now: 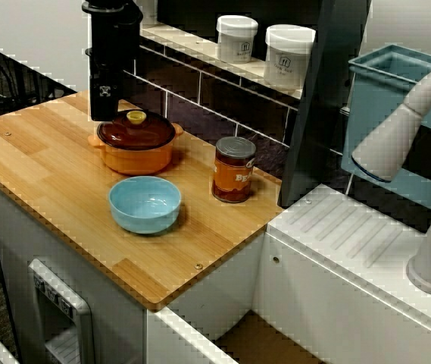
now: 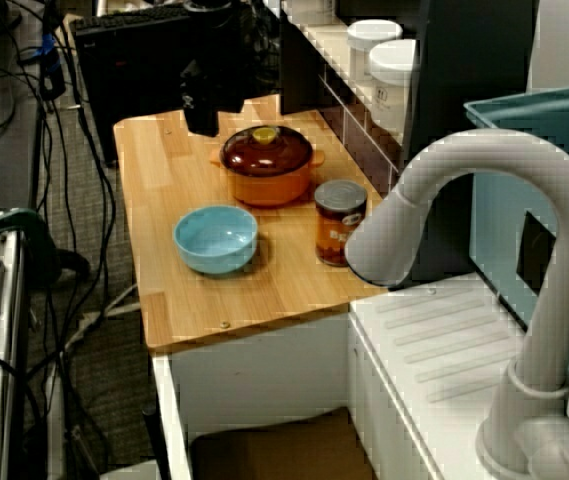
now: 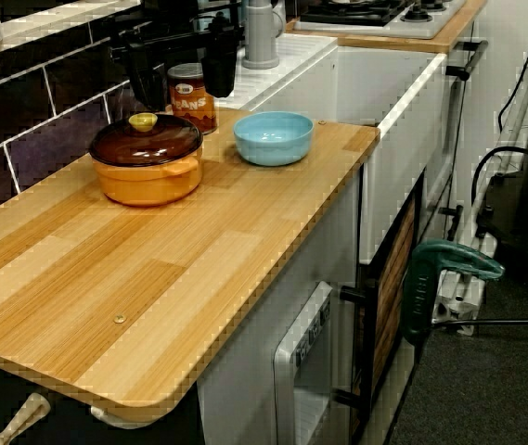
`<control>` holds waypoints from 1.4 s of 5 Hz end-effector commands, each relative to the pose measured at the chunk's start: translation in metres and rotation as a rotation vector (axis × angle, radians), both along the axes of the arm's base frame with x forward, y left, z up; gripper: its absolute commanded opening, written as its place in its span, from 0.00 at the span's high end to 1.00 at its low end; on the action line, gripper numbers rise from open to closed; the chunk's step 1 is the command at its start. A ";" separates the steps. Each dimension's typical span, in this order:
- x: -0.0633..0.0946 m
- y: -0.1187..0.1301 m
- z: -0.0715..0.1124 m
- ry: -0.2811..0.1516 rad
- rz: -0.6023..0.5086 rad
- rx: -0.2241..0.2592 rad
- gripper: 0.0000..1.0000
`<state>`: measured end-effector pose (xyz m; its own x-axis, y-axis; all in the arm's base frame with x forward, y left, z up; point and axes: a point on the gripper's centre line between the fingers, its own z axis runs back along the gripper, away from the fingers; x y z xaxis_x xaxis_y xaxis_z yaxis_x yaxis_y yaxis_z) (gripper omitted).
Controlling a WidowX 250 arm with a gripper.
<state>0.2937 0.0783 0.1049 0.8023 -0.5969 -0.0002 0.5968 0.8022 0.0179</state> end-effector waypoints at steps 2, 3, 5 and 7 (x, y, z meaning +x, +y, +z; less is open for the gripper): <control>-0.028 -0.031 -0.009 0.119 0.421 0.055 0.00; -0.029 -0.040 -0.010 0.127 0.508 0.056 0.00; -0.013 -0.049 -0.014 0.168 0.613 0.040 0.00; -0.024 -0.058 -0.033 0.151 0.653 0.014 0.00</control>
<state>0.2724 0.0260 0.0535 0.9798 0.0038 -0.2000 -0.0082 0.9997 -0.0210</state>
